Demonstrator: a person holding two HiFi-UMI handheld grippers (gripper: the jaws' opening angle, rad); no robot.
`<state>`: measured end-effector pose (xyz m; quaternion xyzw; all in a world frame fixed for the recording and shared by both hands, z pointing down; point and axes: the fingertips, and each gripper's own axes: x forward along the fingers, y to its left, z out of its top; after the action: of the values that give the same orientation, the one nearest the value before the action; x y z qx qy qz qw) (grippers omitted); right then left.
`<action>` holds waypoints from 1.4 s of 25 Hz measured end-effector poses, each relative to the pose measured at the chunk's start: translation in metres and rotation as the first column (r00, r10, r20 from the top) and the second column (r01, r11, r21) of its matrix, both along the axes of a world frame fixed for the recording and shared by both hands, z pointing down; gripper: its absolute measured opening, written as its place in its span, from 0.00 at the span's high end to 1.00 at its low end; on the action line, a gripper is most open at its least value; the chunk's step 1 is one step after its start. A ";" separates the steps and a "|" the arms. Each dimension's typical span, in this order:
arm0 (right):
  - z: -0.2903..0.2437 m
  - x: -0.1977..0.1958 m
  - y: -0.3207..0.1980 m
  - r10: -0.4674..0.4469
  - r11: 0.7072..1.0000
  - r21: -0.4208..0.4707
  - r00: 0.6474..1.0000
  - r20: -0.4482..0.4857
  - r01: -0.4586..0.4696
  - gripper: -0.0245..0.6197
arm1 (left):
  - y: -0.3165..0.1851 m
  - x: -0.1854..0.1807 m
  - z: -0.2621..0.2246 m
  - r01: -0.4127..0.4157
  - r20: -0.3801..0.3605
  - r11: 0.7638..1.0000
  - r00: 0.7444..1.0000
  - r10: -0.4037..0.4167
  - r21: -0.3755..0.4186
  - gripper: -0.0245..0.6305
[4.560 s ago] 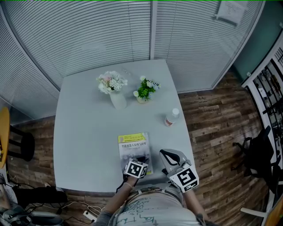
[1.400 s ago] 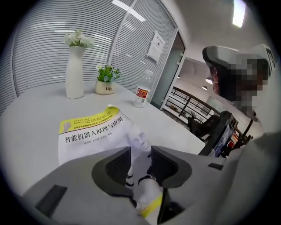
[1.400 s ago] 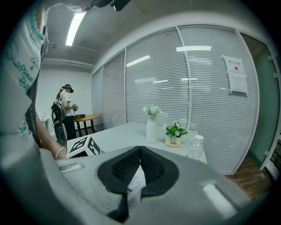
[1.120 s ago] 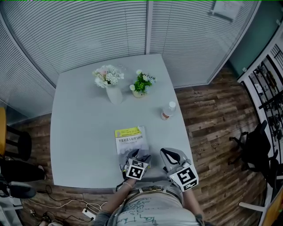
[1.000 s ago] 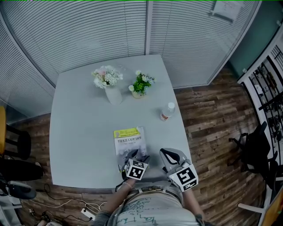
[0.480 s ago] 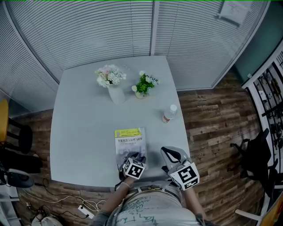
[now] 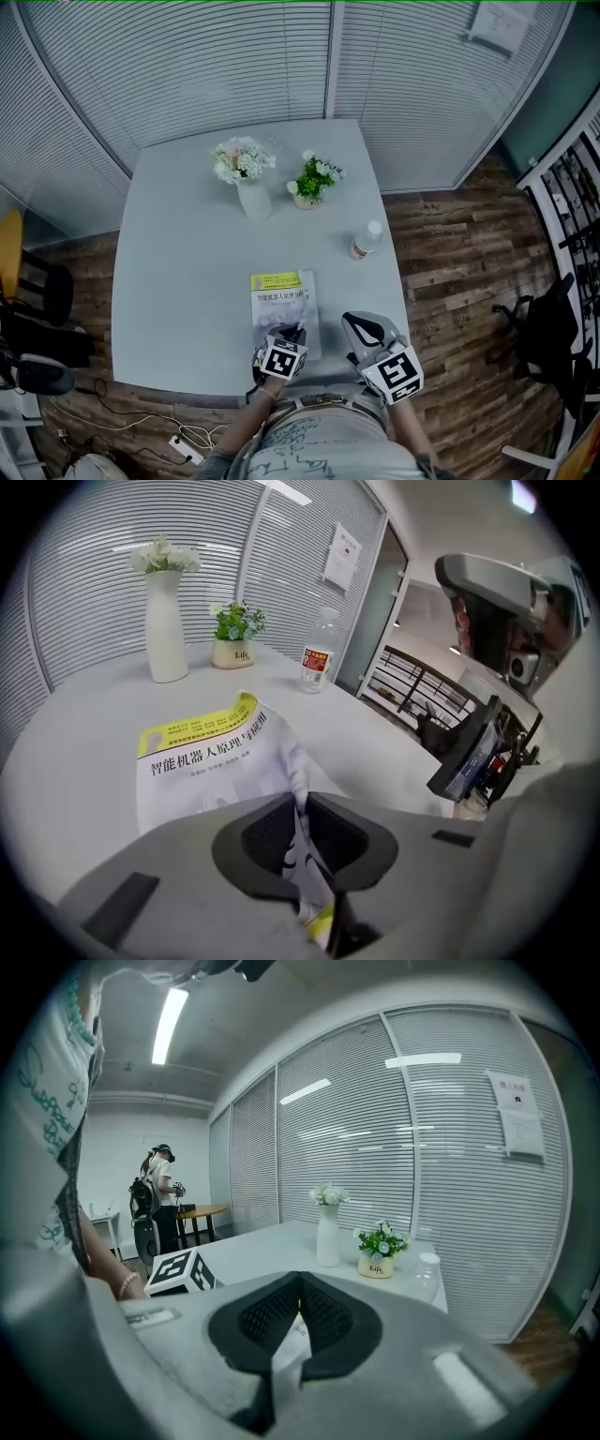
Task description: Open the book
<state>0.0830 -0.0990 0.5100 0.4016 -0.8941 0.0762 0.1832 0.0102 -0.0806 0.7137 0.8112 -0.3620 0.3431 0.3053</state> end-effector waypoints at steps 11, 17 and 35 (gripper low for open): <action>0.002 -0.017 0.005 0.013 1.000 -0.008 1.000 0.002 -0.013 0.96 | -0.001 -0.025 -0.018 0.106 -0.147 0.994 0.983 -0.111 -0.039 0.91; 0.001 -0.036 0.007 0.004 1.000 -0.004 1.000 0.008 -0.004 0.96 | -0.001 -0.044 -0.024 0.152 -0.199 0.987 0.967 -0.160 -0.058 0.91; 0.003 -0.073 0.006 -0.013 1.000 -0.013 1.000 -0.011 0.012 0.96 | -0.003 -0.095 -0.032 0.242 -0.303 0.966 0.917 -0.260 -0.094 0.90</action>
<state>0.0097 -0.0933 0.5134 0.3951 -0.8950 0.0787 0.1912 -0.0844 -0.0837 0.6819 0.7935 -0.4004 0.1779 0.4225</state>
